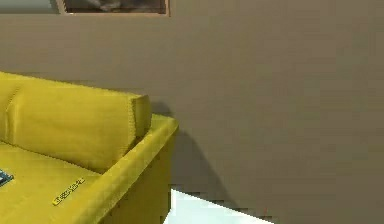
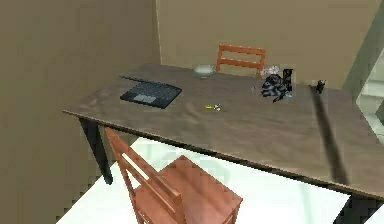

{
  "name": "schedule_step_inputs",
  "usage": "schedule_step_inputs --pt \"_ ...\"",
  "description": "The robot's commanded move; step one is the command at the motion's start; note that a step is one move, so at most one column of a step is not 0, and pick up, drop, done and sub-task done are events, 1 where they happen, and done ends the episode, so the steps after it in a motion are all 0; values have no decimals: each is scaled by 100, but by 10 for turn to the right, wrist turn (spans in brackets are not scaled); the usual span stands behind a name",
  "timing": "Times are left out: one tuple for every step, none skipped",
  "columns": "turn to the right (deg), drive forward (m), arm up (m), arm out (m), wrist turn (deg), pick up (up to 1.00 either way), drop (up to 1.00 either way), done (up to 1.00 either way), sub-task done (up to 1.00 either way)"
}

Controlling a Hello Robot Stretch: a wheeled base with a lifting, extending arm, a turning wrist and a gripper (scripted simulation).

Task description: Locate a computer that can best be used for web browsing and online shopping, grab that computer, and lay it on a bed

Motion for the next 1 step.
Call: schedule_step_inputs --pt "-120 0 0 0 0 0 0 0 0"
